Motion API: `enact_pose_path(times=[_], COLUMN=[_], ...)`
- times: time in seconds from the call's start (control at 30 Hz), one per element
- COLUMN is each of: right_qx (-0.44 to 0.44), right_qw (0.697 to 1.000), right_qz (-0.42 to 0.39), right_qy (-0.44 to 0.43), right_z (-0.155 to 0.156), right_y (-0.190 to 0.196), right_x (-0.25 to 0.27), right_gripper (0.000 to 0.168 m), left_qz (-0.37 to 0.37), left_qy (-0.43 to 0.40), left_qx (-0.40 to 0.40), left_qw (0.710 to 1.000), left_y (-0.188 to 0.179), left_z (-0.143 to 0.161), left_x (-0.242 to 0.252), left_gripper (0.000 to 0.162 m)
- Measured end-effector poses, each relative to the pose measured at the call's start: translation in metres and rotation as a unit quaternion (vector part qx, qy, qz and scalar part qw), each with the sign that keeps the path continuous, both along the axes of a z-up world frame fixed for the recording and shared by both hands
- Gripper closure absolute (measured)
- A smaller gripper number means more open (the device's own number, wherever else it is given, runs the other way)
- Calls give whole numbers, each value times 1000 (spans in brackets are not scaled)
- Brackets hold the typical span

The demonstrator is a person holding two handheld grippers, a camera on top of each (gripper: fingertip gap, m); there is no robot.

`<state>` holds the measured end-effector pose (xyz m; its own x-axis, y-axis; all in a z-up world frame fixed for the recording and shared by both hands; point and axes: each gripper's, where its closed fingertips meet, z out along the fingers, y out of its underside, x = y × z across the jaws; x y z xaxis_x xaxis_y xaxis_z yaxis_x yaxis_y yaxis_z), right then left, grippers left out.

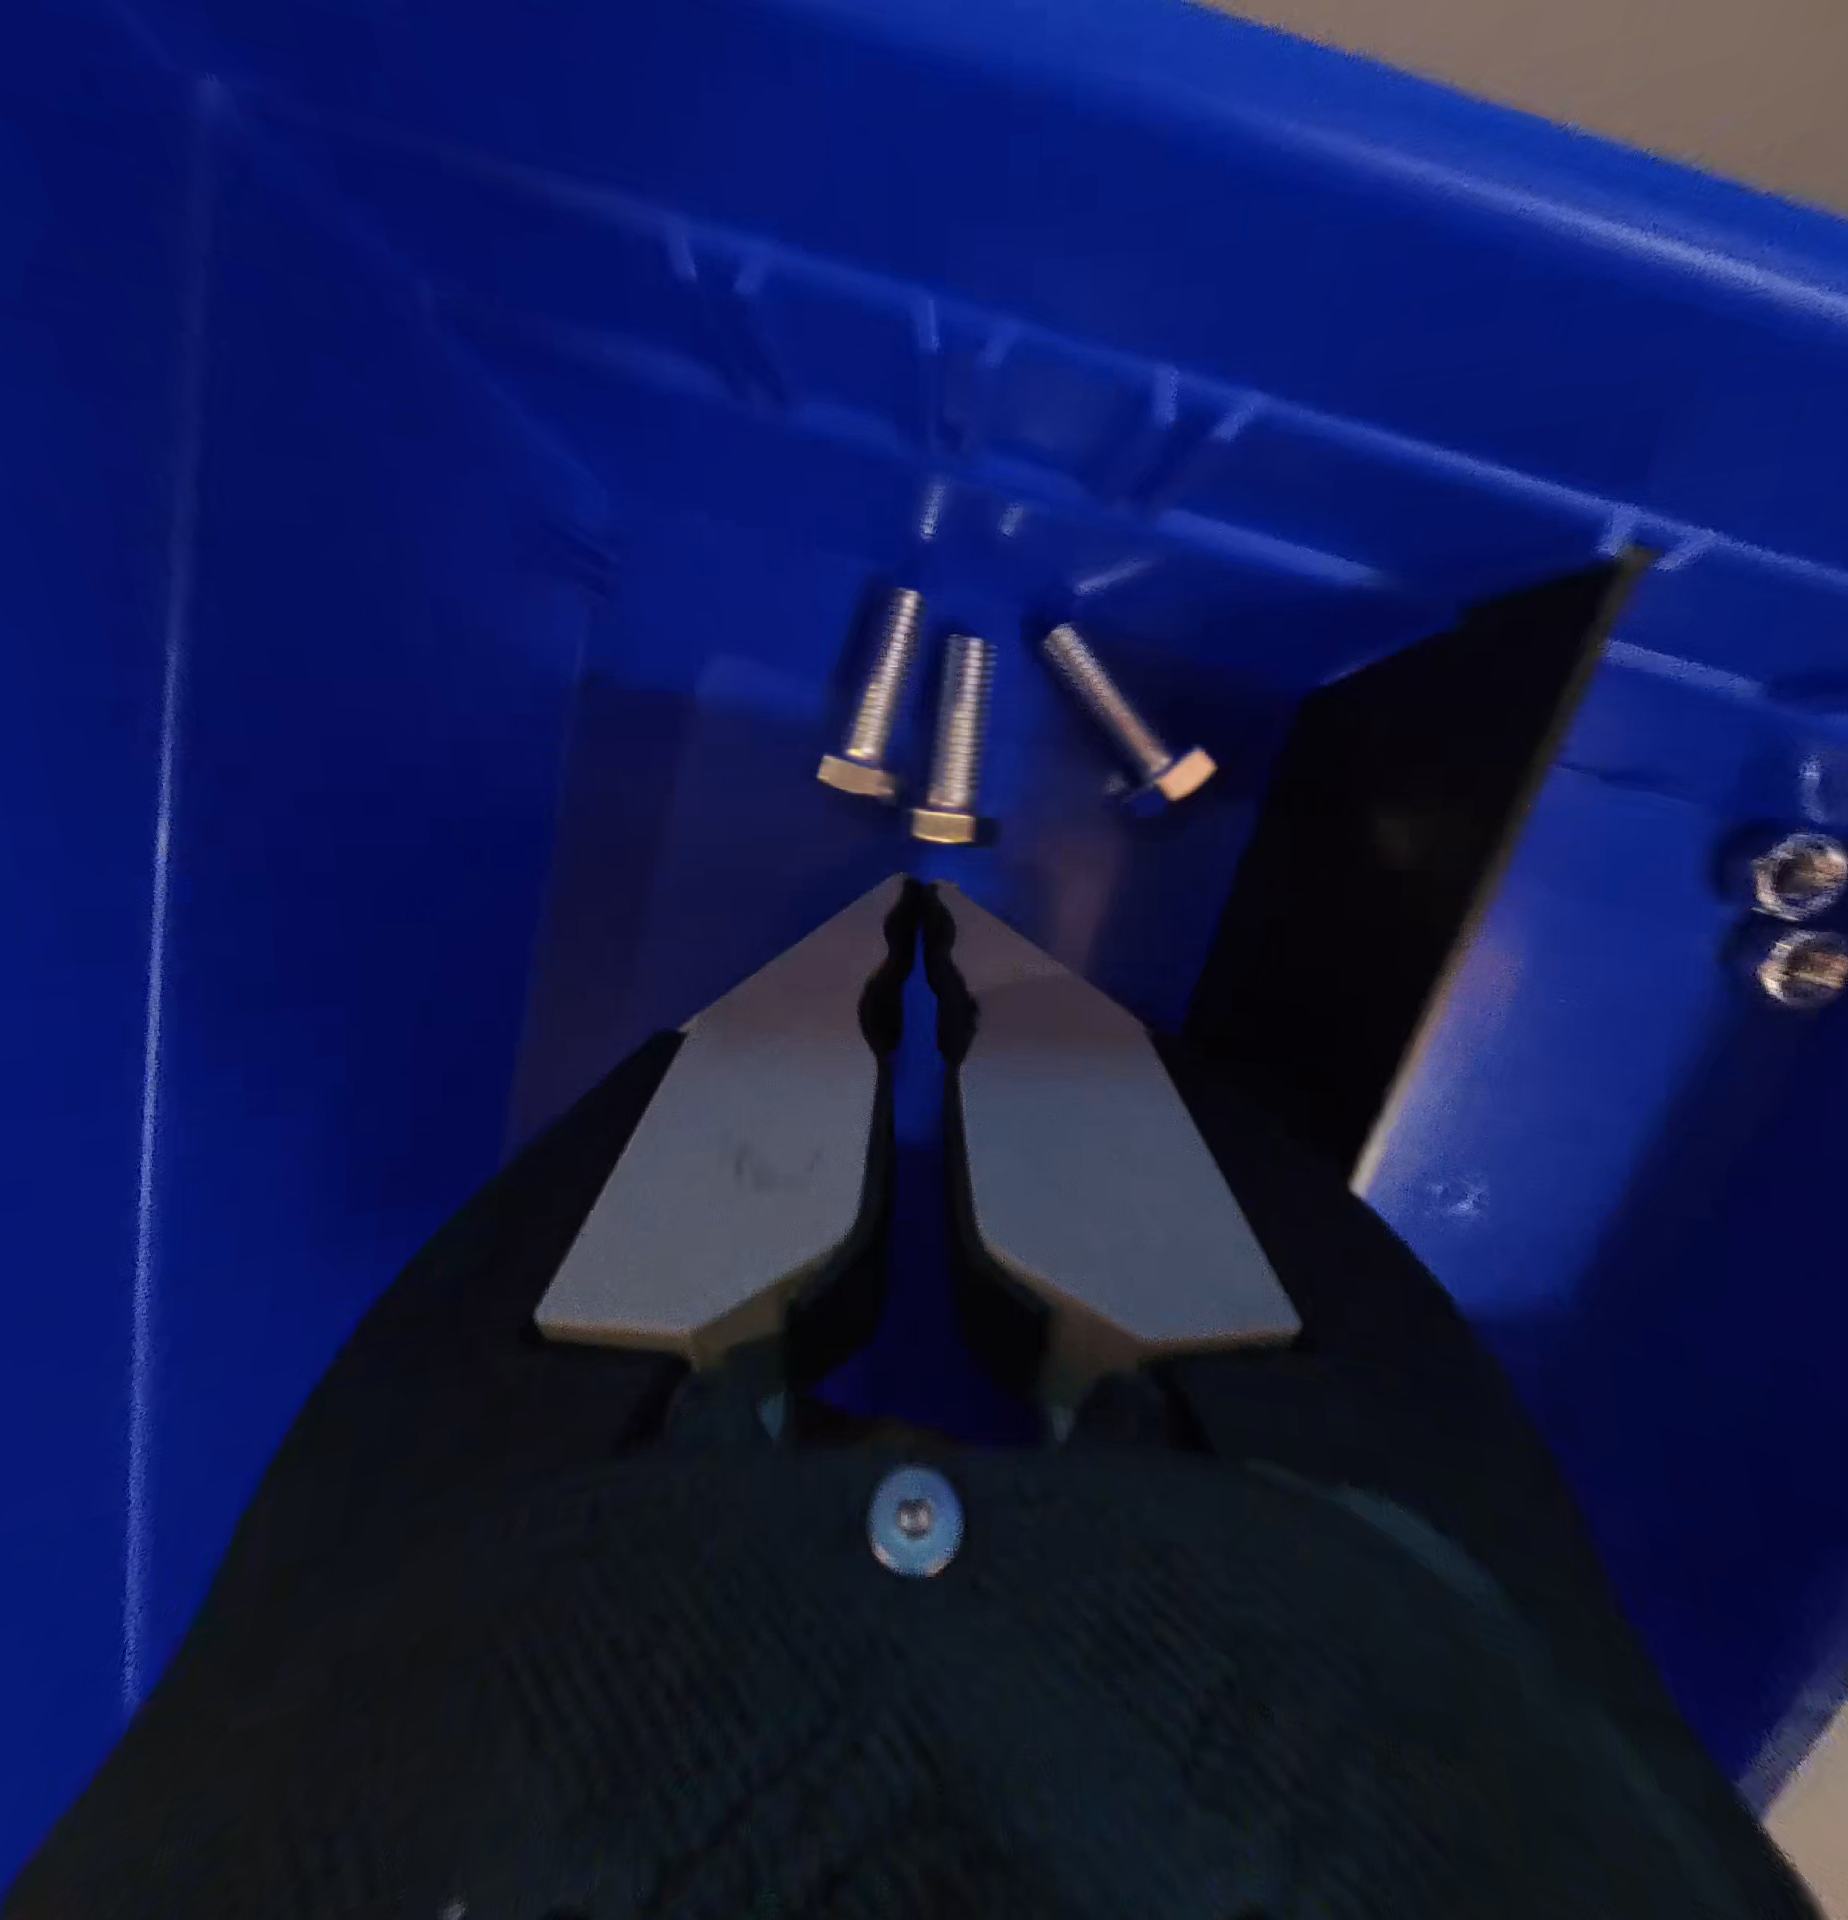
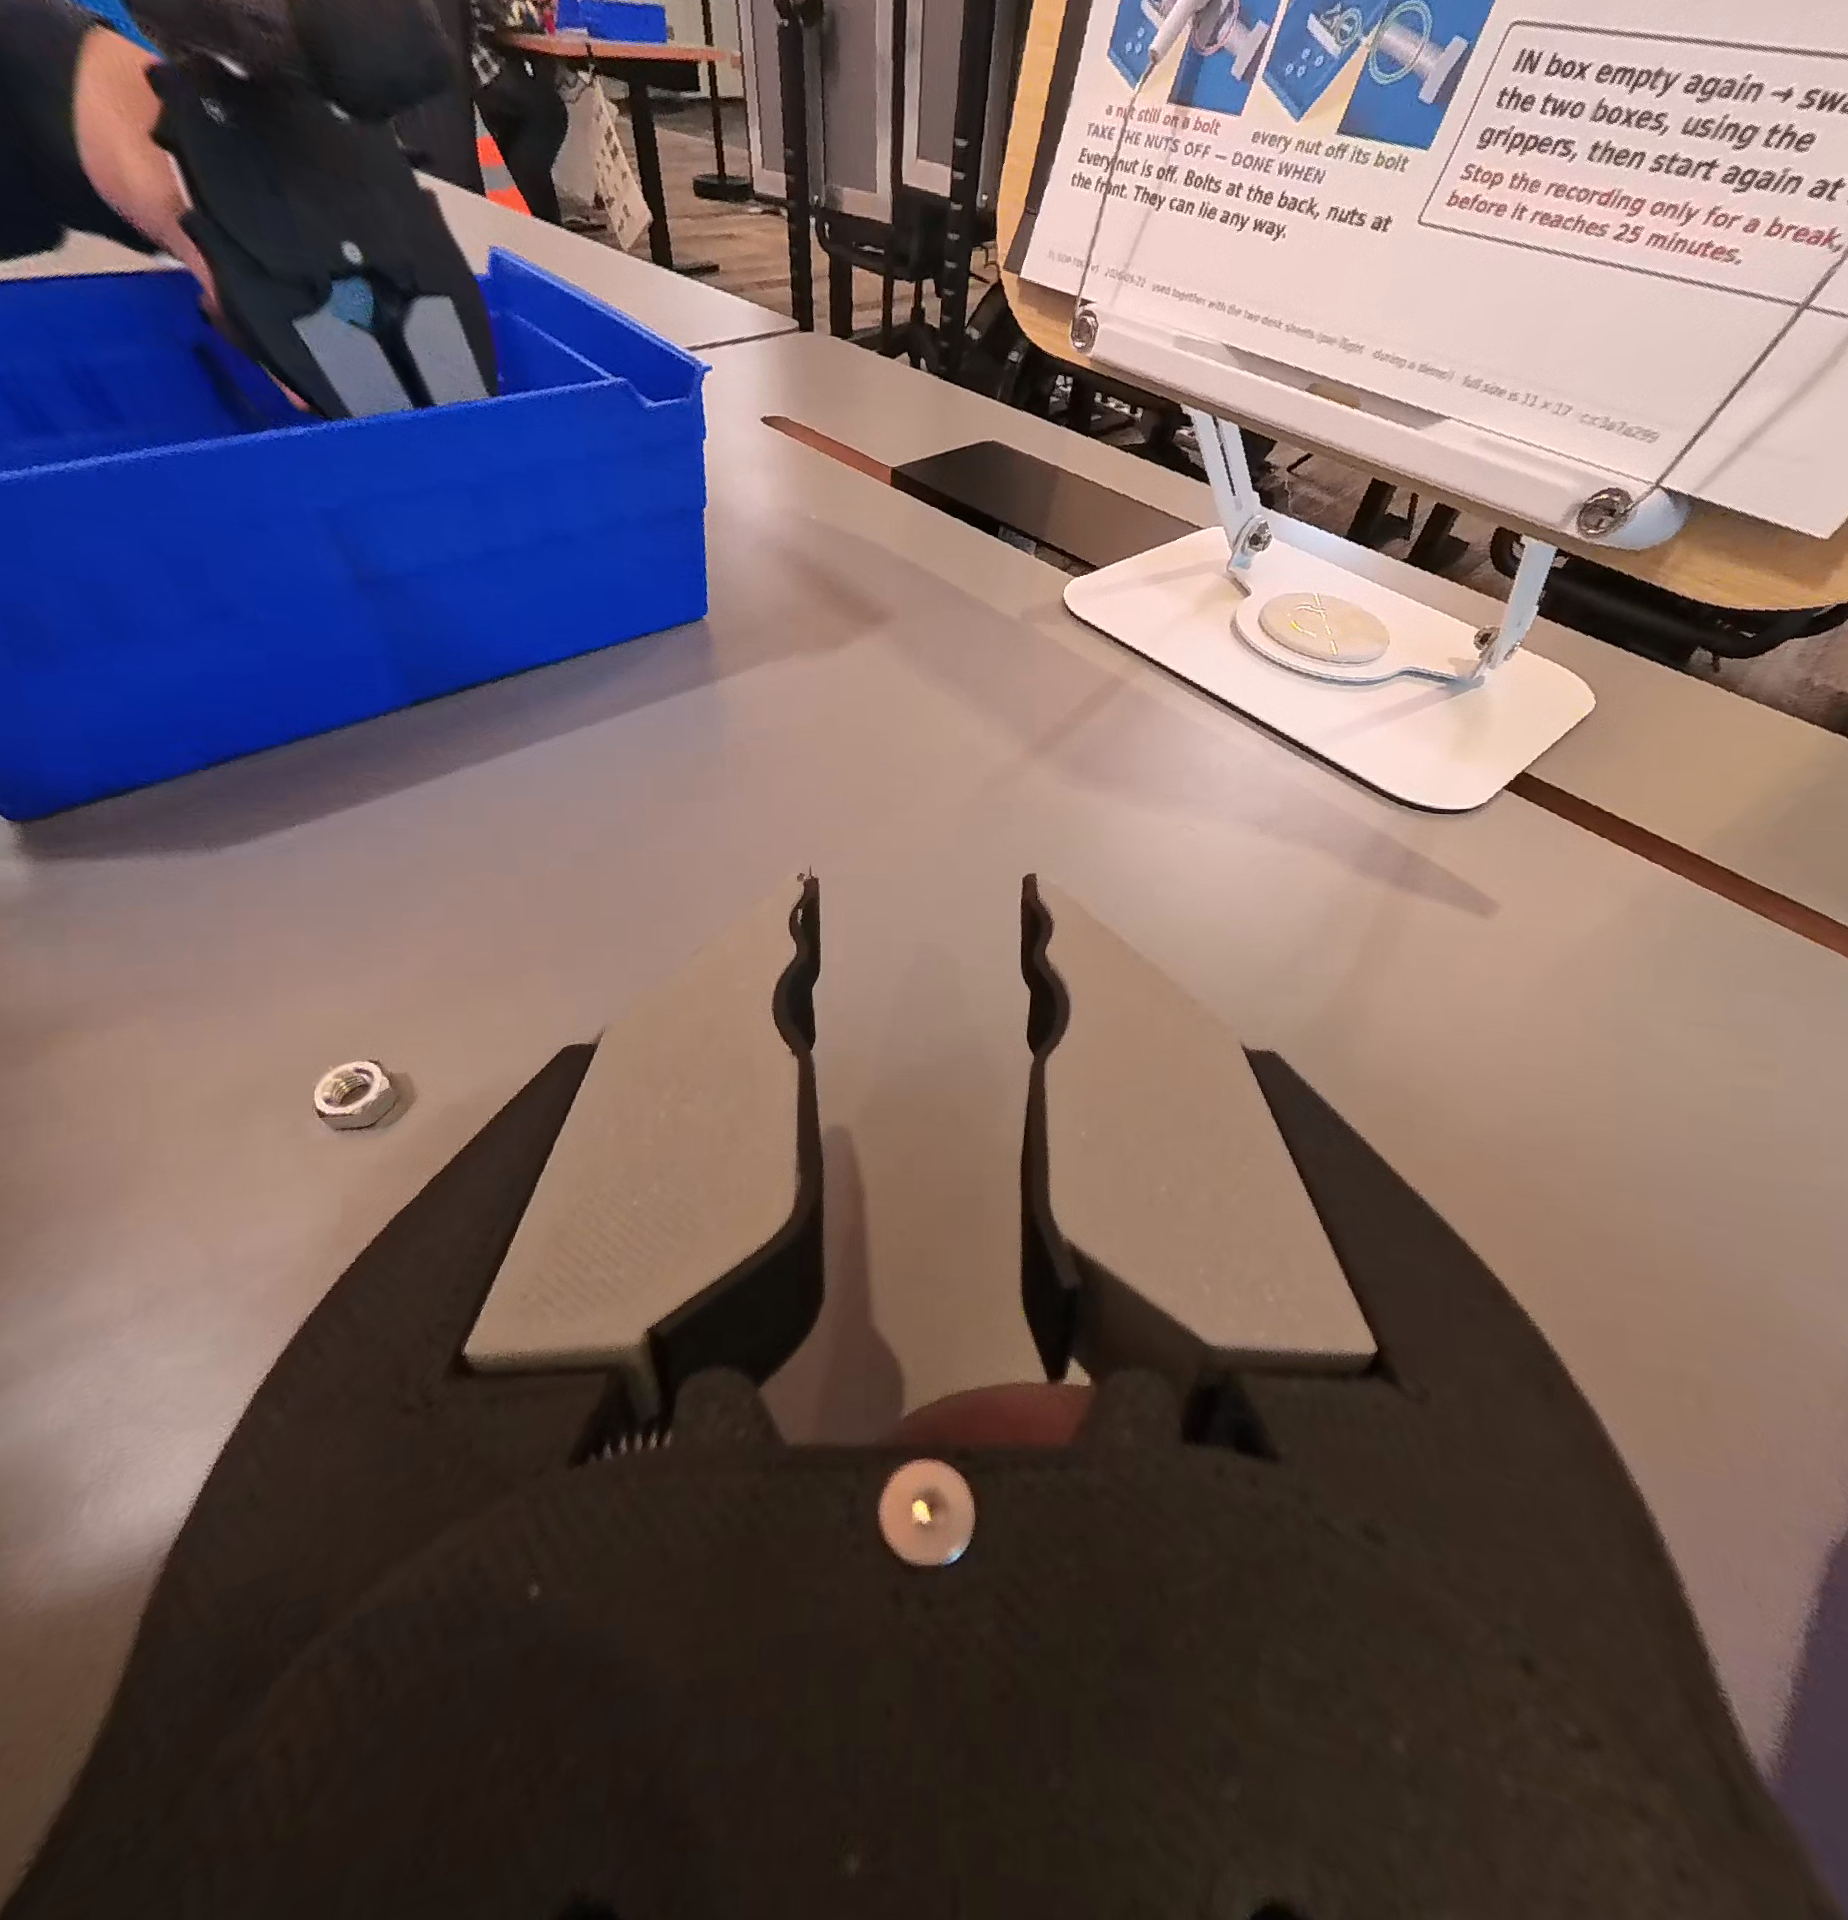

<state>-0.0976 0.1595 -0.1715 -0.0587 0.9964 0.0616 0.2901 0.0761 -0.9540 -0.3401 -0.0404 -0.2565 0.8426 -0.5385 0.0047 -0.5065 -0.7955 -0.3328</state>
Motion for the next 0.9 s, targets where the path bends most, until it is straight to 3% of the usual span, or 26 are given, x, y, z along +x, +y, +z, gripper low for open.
enact_pose_path(times=[0.13,0.33,0.5,0.8,0.9], right_qx=[-3,0,1,3,4], right_qw=[1000,1000,1000,1000,1000], right_qz=[-4,-6,-7,-6,-5], right_qy=[2,1,3,8,11], right_z=[1,0,1,5,7], right_y=[1,1,1,1,0], right_x=[-1,-1,-1,1,2], right_gripper=[133,133,133,133,133], left_qz=[3,-3,-27,-26,-29], left_qy=[20,45,39,-16,-5], left_qx=[25,36,48,55,30], left_qw=[999,998,998,998,999], left_y=[2,5,13,18,15], left_z=[7,11,9,21,10], left_x=[-2,-3,9,24,24], left_gripper=[162,135,150,145,147])
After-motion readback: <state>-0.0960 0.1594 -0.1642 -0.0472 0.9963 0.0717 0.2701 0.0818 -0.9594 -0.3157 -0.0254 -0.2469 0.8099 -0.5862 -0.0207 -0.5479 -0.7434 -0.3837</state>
